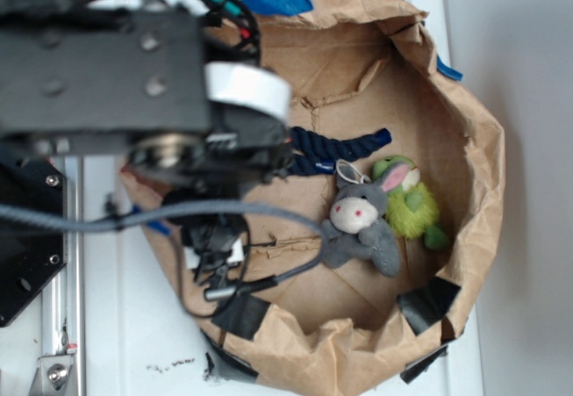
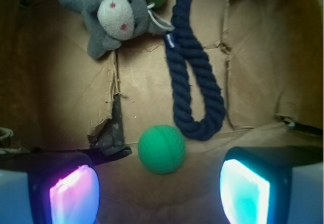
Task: Grab the green ball.
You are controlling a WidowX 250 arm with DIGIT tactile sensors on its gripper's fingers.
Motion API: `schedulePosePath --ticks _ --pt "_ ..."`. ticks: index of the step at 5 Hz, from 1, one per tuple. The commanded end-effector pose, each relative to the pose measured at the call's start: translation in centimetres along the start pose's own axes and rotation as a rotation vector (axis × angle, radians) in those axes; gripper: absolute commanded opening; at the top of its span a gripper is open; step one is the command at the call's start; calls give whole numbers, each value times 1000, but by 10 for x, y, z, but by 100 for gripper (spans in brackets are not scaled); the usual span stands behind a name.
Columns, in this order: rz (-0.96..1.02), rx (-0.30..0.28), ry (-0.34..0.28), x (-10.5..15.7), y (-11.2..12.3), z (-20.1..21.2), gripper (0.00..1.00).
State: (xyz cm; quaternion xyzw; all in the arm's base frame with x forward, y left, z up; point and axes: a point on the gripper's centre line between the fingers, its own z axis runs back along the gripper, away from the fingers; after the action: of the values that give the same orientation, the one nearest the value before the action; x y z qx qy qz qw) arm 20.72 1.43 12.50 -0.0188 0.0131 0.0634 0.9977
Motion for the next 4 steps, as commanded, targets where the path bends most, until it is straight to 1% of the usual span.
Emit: schedulePosePath --ticks 1,2,3,4 --pt "-5 1 39 7 7 -21 100" --pt "1 -8 53 9 8 -28 100" --pt "9 -7 45 8 6 -35 100" --pt "16 -29 5 9 5 -47 100"
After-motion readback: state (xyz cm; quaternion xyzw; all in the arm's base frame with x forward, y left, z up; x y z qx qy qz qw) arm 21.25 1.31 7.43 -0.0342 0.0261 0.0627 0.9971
